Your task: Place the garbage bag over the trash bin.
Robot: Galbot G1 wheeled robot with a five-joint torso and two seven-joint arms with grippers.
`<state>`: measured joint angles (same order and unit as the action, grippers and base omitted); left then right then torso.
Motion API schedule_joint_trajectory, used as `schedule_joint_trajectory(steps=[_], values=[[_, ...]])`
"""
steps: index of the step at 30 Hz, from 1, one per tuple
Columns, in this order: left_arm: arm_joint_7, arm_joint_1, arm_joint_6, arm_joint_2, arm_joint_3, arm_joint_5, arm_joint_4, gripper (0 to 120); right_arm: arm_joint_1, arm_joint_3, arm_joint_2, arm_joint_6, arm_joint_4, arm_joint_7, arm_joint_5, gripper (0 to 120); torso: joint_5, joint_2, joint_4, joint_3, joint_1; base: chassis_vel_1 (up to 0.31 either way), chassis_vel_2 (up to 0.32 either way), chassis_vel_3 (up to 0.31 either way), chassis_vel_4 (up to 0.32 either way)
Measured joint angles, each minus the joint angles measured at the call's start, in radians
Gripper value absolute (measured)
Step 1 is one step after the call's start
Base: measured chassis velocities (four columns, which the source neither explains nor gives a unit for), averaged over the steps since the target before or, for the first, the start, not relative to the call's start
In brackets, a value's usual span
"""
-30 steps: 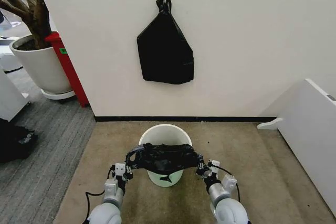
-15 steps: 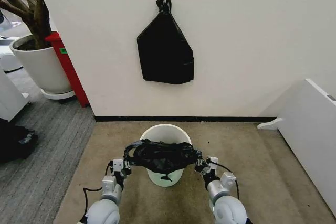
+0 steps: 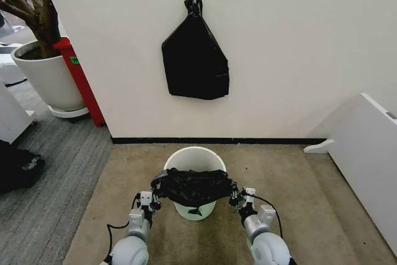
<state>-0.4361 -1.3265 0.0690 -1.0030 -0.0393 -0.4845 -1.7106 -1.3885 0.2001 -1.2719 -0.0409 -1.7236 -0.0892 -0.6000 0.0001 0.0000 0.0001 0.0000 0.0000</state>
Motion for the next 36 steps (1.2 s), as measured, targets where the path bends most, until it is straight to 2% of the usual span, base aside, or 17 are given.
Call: schedule_joint_trajectory(steps=[2,6,7,9,15,21,23,25,26,28,30,36], values=[[-0.006,-0.016,0.000,0.013,-0.012,0.002,-0.030,3,-0.007,0.000,0.010,0.000,-0.012,0.009,0.007,4,-0.0001,0.000,0.0000,0.000,0.000,0.000,0.000,0.000,0.000],[-0.005,-0.052,0.004,0.039,-0.035,0.014,-0.075,20,-0.021,0.000,0.033,-0.005,-0.035,0.016,0.022,16,0.0000,0.000,0.0000,0.000,0.000,0.000,0.000,0.000,0.000],[-0.003,-0.064,0.007,0.045,-0.042,0.019,-0.085,25,-0.025,0.000,0.040,-0.006,-0.038,0.017,0.031,22,0.0000,0.000,0.0000,0.000,0.000,0.000,0.000,0.000,0.000],[-0.002,-0.068,0.009,0.046,-0.044,0.021,-0.087,26,-0.026,0.000,0.042,-0.006,-0.038,0.018,0.034,24,0.0000,0.000,-0.0001,0.000,0.000,0.000,0.000,0.000,0.000],[0.036,-0.123,0.052,0.063,-0.065,0.048,-0.104,53,-0.055,0.016,0.072,-0.003,-0.063,0.034,0.062,51,-0.0001,0.000,0.0000,0.000,0.000,0.000,0.000,0.000,0.000],[0.066,-0.145,0.090,0.078,-0.067,0.053,-0.122,72,-0.080,0.025,0.083,0.010,-0.091,0.038,0.073,68,-0.0002,0.000,-0.0001,0.000,0.000,0.000,0.000,0.000,0.000],[0.093,-0.152,0.119,0.095,-0.070,0.056,-0.123,82,-0.088,0.029,0.087,0.016,-0.093,0.046,0.080,79,-0.0001,0.000,-0.0001,0.000,0.000,0.000,0.000,0.000,0.000],[0.121,-0.156,0.144,0.109,-0.072,0.063,-0.117,90,-0.088,0.031,0.088,0.022,-0.090,0.048,0.083,86,-0.0001,0.000,-0.0001,0.000,0.000,0.000,0.000,0.000,0.000],[0.121,-0.156,0.144,0.109,-0.072,0.063,-0.117,90,-0.088,0.031,0.088,0.022,-0.090,0.048,0.083,86,-0.0001,0.000,-0.0001,0.000,0.000,0.000,0.000,0.000,0.000],[0.152,-0.160,0.170,0.123,-0.074,0.068,-0.108,98,-0.088,0.032,0.087,0.025,-0.084,0.049,0.085,95,-0.0001,0.000,-0.0001,0.000,0.000,0.000,0.000,0.000,0.000],[0.187,-0.161,0.183,0.139,-0.078,0.062,-0.100,100,-0.084,0.031,0.084,0.026,-0.079,0.049,0.086,100,-0.0001,0.000,-0.0001,0.000,0.000,0.000,0.000,0.000,0.000],[0.203,-0.141,0.189,0.144,-0.081,0.031,-0.072,100,-0.087,0.028,0.074,0.026,-0.104,0.044,0.090,100,-0.0001,0.000,0.0000,0.000,0.000,0.000,0.000,0.000,0.000]])
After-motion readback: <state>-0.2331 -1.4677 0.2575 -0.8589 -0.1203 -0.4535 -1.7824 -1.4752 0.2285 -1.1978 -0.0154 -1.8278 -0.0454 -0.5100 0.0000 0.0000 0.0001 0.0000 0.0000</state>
